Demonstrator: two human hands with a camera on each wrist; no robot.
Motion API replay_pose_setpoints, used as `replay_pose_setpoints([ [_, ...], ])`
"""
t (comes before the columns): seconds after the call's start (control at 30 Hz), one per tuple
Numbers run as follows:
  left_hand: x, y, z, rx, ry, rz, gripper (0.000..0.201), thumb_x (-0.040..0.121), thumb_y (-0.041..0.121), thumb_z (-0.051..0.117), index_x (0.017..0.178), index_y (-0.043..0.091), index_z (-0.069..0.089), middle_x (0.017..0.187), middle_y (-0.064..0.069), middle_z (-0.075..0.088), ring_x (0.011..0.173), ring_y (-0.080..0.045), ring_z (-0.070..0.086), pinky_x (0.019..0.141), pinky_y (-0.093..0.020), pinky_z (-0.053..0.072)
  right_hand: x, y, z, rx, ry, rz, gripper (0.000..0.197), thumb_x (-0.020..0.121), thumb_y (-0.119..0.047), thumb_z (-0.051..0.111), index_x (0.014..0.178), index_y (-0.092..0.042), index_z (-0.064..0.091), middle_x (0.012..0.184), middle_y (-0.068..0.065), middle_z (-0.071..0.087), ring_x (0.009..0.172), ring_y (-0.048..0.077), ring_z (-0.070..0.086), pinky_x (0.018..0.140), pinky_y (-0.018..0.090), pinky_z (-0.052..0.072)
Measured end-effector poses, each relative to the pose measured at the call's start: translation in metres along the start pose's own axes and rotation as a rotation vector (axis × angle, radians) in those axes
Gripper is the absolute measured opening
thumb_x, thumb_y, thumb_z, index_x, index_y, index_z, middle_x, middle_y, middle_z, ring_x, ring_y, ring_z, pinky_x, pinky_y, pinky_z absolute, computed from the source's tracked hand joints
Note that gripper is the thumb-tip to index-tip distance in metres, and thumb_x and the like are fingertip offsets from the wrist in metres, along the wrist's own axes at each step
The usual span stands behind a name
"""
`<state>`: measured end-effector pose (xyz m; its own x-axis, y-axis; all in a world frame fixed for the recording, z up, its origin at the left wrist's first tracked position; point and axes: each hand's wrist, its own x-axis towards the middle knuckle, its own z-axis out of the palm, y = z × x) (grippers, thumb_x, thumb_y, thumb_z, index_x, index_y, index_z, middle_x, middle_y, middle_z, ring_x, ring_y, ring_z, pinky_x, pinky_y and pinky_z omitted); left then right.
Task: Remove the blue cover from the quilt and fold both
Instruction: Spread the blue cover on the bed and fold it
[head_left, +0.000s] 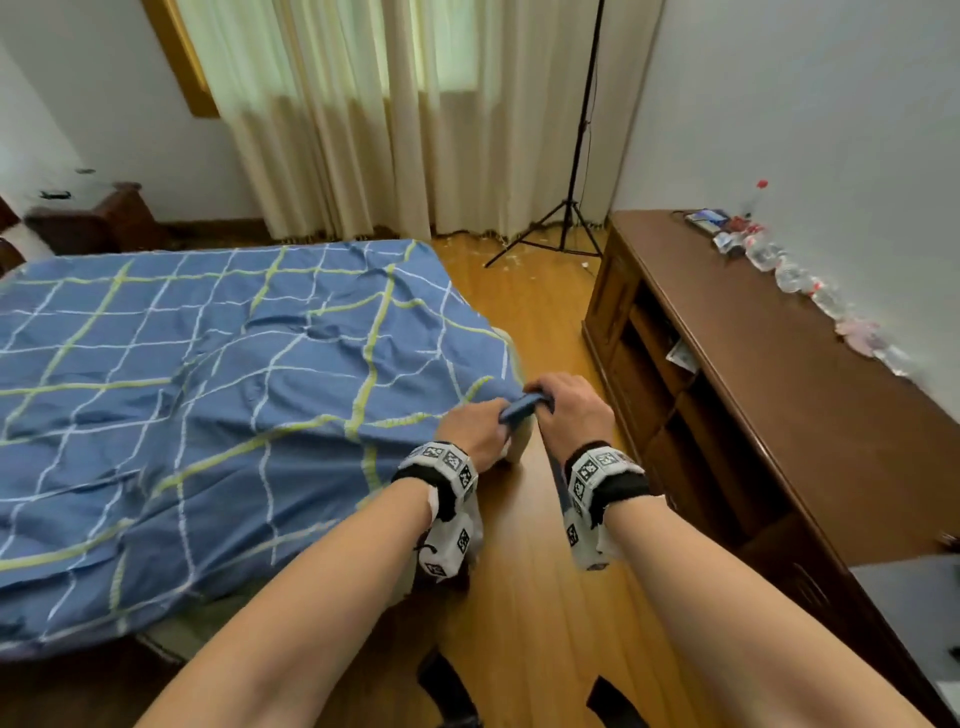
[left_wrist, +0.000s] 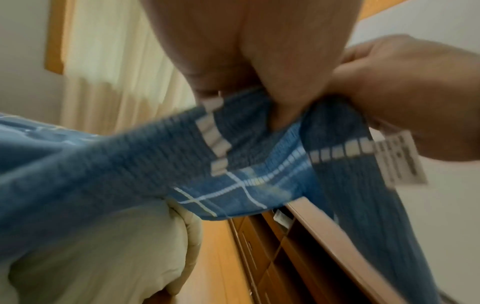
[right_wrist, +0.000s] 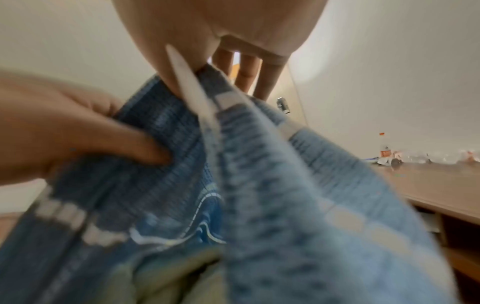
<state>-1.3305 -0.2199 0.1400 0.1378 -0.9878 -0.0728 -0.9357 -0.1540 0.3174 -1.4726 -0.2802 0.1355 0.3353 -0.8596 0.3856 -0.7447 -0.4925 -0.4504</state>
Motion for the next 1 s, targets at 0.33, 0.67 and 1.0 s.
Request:
replay_pose_setpoints([
  [0.33, -0.020, 0.010, 0.007, -0.140, -0.074, -0.166, 0.023, 0.097, 0.015, 0.042, 0.099, 0.003, 0.061, 0.108, -0.019, 0.064, 0.104, -0.033, 0.056, 0.083, -0.035, 0.040, -0.043, 0.109, 0.012, -0.191, -0.502, 0.522, 0.024, 0.092, -0.030, 0.050, 0.107, -0.023, 0.067, 0.106, 0.008, 0.069, 0.098, 0.030, 0.065, 0.074, 0.031, 0.048],
  [0.67, -0.056, -0.036, 0.019, -0.185, -0.184, -0.331, 0.048, 0.096, 0.044, 0.048, 0.141, 0.029, 0.043, 0.127, 0.002, 0.064, 0.114, -0.021, 0.061, 0.098, -0.038, 0.047, 0.004, 0.012, 0.023, 0.454, -0.337, 0.415, 0.031, 0.092, -0.037, 0.049, 0.123, -0.033, 0.048, 0.102, 0.011, 0.065, 0.089, 0.034, 0.062, 0.076, 0.035, 0.049],
  [1.0, -0.114, -0.159, -0.064, -0.669, 0.349, -0.362, 0.077, 0.070, 0.047, 0.076, 0.137, 0.029, 0.044, 0.113, 0.008, 0.065, 0.094, -0.012, 0.069, 0.087, -0.029, 0.054, 0.013, -0.192, 0.069, 0.631, -0.610, -0.214, 0.080, 0.076, -0.002, 0.064, 0.146, -0.032, 0.040, 0.127, -0.004, 0.059, 0.113, 0.012, 0.058, 0.096, 0.020, 0.044],
])
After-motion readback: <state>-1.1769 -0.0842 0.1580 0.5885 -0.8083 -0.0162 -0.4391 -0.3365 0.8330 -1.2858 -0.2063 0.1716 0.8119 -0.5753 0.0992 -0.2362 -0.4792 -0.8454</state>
